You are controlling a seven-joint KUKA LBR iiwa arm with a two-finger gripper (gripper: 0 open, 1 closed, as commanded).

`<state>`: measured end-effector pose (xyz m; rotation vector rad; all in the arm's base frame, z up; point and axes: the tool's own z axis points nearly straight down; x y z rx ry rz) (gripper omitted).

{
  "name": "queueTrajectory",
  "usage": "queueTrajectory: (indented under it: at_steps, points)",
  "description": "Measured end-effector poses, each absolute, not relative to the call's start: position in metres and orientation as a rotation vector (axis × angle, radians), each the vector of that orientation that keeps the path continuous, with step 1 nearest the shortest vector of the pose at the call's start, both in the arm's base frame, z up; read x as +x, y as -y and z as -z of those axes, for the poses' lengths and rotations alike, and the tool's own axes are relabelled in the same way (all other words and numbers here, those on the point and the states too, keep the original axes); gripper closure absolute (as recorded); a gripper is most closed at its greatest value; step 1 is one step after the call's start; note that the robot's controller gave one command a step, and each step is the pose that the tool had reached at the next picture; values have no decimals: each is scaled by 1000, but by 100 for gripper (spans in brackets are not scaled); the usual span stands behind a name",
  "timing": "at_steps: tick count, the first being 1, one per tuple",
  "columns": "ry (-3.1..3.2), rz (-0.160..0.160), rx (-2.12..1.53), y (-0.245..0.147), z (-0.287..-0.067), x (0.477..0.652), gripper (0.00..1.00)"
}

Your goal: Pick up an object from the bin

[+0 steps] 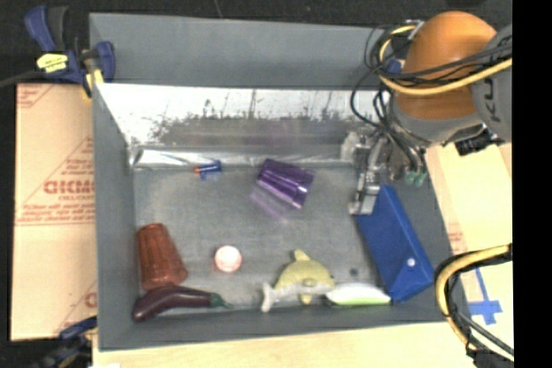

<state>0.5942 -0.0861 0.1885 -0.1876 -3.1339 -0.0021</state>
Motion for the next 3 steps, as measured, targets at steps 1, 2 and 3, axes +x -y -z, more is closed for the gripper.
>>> queueTrajectory:
  at_steps: [1, 2, 3]
  points:
    - [3152, -5, -2, 68, -151, 613, 0]
    - [3142, -7, 242, 72, -194, 629, 0]
    - [3131, -5, -361, 62, -166, 625, 0]
